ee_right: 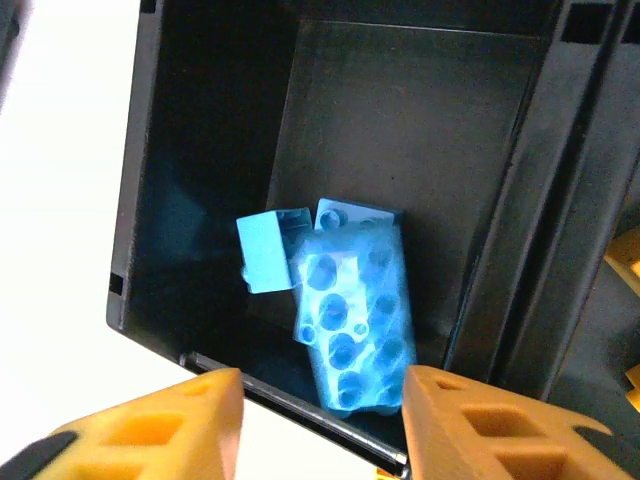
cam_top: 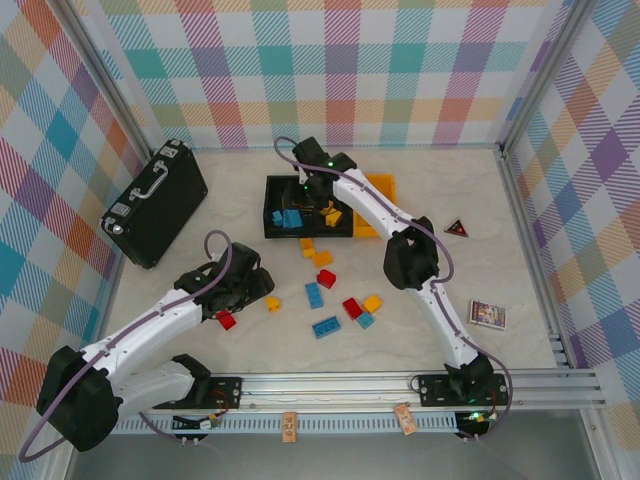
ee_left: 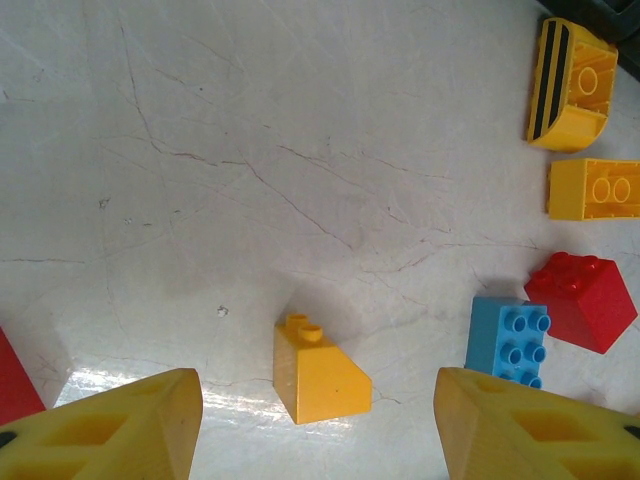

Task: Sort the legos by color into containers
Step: Place the lego in the container, then pick up the lego from the bottom-left of the table.

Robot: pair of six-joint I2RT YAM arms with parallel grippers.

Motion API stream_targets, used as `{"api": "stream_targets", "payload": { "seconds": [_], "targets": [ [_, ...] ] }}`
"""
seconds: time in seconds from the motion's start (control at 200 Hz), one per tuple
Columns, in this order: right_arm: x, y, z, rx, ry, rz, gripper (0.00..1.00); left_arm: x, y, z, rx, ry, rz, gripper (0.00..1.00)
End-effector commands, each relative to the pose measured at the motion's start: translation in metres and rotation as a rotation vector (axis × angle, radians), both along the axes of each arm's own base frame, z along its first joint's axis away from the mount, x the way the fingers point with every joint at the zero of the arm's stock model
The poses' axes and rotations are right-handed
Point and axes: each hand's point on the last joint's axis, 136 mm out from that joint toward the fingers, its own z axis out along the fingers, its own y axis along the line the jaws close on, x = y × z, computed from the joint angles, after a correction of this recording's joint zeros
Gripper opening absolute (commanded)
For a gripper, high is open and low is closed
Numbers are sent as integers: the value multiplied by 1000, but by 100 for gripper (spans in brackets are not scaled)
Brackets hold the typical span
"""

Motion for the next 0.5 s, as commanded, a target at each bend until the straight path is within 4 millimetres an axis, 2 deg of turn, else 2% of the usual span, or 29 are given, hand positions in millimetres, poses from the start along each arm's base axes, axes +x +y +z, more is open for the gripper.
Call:
{"api": "stream_targets", "payload": {
  "seconds": [0.0, 0.12, 0.235, 0.395, 0.5],
  "targets": [
    [-2, 0, 5, -20, -13, -1, 49, -1, 8, -1, 12, 1, 27, 63],
    [-7, 2, 21, -11, -41, 22, 49, 0, 7, 0, 15, 5, 24, 63],
    [-14, 0, 47, 15, -84, 42, 49, 1, 6, 0, 16, 12, 23, 62],
    [-31, -14, 80, 53, -143, 52, 49, -3, 8, 0, 32, 34, 24, 63],
    [-49, -27, 89, 60, -153, 60, 49, -9, 17, 0, 71, 66, 50, 64]
  ]
}}
